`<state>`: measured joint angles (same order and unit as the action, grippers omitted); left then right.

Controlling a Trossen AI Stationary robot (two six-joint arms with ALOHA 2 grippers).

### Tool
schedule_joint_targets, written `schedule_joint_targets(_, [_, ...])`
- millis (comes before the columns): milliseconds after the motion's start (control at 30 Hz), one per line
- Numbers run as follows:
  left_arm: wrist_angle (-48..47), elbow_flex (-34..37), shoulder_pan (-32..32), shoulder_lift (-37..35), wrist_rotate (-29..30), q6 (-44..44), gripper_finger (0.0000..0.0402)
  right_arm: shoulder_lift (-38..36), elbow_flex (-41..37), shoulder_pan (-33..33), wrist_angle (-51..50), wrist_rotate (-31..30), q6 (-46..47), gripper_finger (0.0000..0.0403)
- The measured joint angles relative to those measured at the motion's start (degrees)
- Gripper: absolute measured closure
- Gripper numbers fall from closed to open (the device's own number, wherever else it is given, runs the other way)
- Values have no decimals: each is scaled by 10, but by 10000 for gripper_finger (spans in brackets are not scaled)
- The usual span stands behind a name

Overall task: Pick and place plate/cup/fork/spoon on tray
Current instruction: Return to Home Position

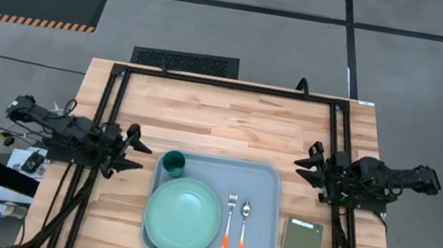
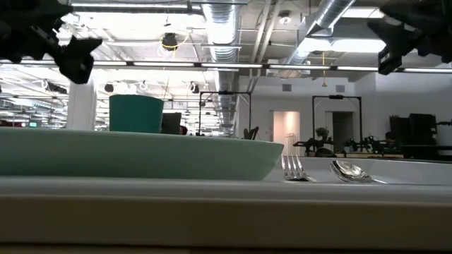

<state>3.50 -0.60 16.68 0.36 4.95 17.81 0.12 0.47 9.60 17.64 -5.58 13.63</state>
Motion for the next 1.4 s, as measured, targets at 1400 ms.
schedule_joint_targets(1400, [-19,2,-161,0,-42,-66,148,3,-1,-38,-157,-20,-75,255])
